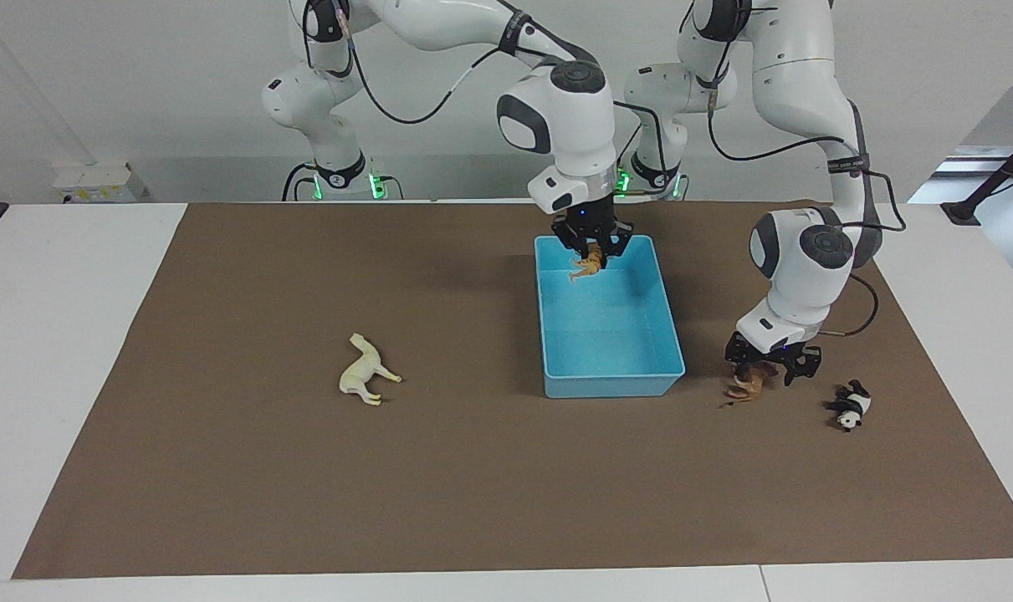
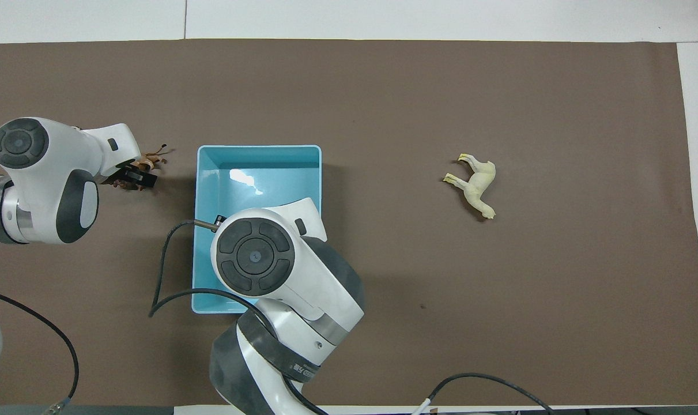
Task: Put all toys into storage box
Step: 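Carry the orange tiger into the box with the right gripper and release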
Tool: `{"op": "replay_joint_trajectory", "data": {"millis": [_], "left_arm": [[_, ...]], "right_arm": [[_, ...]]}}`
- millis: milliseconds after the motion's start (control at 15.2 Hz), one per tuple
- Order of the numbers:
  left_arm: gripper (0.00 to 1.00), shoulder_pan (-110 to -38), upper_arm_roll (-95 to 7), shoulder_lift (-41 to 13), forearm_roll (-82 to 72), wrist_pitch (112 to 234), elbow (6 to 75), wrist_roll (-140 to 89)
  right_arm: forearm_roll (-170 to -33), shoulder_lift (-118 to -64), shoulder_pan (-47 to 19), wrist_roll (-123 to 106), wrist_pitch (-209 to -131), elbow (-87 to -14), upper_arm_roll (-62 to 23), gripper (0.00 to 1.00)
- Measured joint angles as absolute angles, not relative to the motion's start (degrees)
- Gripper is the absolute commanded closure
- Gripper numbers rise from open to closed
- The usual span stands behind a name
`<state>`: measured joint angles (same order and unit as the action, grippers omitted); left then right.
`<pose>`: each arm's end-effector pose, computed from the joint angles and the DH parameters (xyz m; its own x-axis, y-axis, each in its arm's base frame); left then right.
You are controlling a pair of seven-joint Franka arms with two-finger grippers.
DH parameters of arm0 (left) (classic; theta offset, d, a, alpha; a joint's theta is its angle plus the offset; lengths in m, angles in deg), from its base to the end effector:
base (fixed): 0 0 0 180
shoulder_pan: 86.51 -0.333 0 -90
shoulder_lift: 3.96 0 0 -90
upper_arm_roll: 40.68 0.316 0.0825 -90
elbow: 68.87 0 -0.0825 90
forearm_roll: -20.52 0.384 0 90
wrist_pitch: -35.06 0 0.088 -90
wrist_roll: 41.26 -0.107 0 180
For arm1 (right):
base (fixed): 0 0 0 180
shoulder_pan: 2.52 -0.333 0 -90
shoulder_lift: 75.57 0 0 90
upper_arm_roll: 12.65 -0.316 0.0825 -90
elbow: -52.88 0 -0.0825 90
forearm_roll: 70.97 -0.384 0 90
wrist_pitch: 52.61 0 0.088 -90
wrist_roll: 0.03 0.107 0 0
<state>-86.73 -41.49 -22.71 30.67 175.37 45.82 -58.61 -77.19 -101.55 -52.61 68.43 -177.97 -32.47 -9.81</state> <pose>0.6154 -0.0059 0.3059 0.8995 -0.4313 0.0696 -0.4178 -0.8959 -0.1511 0.4759 0.5291 0.4361 0.9145 -0.4044 0.0147 -0.3878 -0.8862 -0.2533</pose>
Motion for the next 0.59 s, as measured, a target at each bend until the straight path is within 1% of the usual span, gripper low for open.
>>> {"op": "replay_joint_trajectory", "data": {"millis": [66, 132, 197, 395, 592], "left_arm": [[0.69, -86.74, -41.44, -22.68, 30.69, 175.60, 45.80, -58.59], [0.89, -86.76, -41.28, -22.67, 30.68, 176.06, 45.76, -58.50], [1.00, -86.77, -41.28, -22.67, 30.68, 176.15, 45.75, -57.97], [1.00, -86.77, -41.25, -22.66, 30.68, 176.23, 45.68, -54.92], [1.00, -86.76, -41.23, -22.68, 30.68, 175.45, 45.35, -53.35]], "right_arm": [[-77.42, -102.68, -52.79, 68.58, -178.99, -32.38, -9.81, 0.03], [-77.50, -103.29, -52.80, 69.31, -179.12, -32.22, -9.80, 0.00], [-77.52, -103.41, -52.80, 70.41, -178.79, -32.05, -9.76, 0.00], [-77.52, -103.22, -52.58, 73.74, -173.63, -30.09, -9.21, 0.00], [-77.48, -102.28, -50.95, 74.24, -165.18, -26.26, -6.80, 0.00]]}}
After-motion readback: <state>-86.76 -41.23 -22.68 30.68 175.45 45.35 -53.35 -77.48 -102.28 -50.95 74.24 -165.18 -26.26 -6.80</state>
